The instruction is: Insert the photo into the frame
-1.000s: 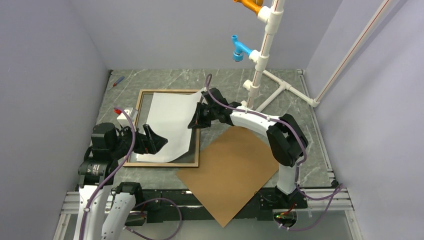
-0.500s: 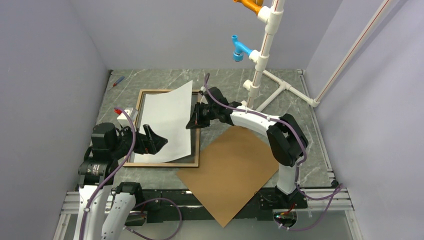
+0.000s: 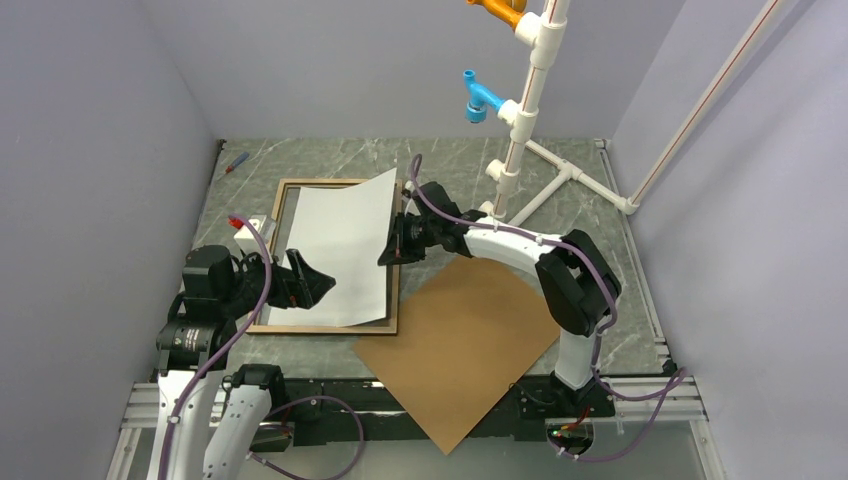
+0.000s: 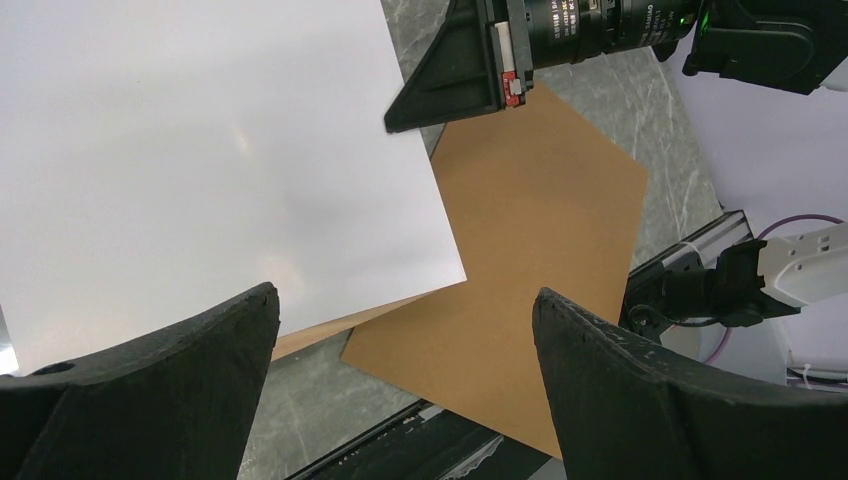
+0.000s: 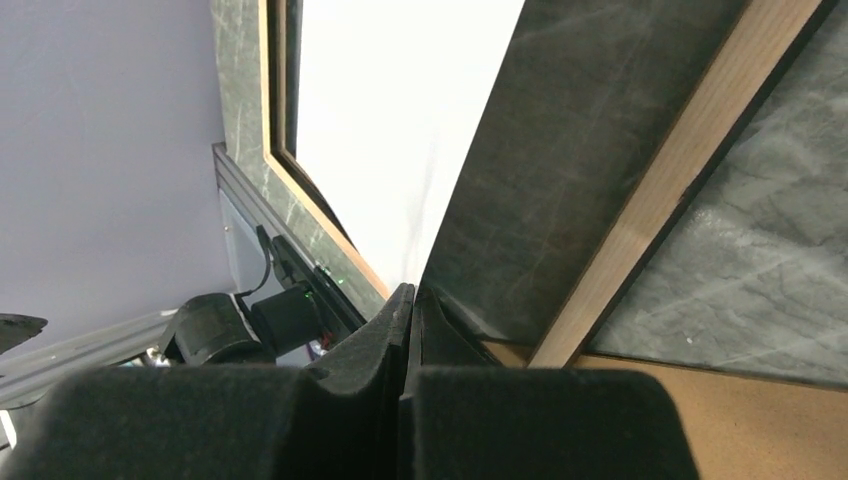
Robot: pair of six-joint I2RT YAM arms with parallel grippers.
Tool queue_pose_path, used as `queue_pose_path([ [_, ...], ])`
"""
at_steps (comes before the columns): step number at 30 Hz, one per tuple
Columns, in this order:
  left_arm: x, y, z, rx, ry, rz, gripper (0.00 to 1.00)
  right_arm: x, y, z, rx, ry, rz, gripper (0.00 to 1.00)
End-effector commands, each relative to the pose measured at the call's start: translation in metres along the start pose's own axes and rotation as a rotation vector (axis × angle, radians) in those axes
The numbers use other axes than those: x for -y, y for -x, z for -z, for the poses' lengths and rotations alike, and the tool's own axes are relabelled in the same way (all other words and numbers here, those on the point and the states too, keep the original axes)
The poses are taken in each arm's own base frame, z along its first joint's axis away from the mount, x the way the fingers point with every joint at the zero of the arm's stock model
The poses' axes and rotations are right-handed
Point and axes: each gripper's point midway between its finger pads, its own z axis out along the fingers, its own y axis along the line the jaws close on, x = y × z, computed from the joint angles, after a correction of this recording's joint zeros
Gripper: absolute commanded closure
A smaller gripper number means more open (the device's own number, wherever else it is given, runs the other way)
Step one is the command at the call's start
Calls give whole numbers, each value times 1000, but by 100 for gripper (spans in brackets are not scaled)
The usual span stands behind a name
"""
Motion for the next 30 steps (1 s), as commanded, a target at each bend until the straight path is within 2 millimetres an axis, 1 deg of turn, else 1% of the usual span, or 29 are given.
queue_pose_path([
  [1,1,3,1,15,-4,-22,1,-19,12,-2,41,57,34,100],
  [12,-2,0,-1,7,-1,-17,1,-29,24,-16,40,90,50,100],
  [22,-2,-1,0,5,3,-20,1,-26,29,-28,49,84,34,100],
  [29,-2,-3,-1,3,-2,-13,1,-18,25,-27,65,49,29,100],
  [30,-2,-3,0,5,-3,-12,1,-18,24,-25,72,45,32,87],
])
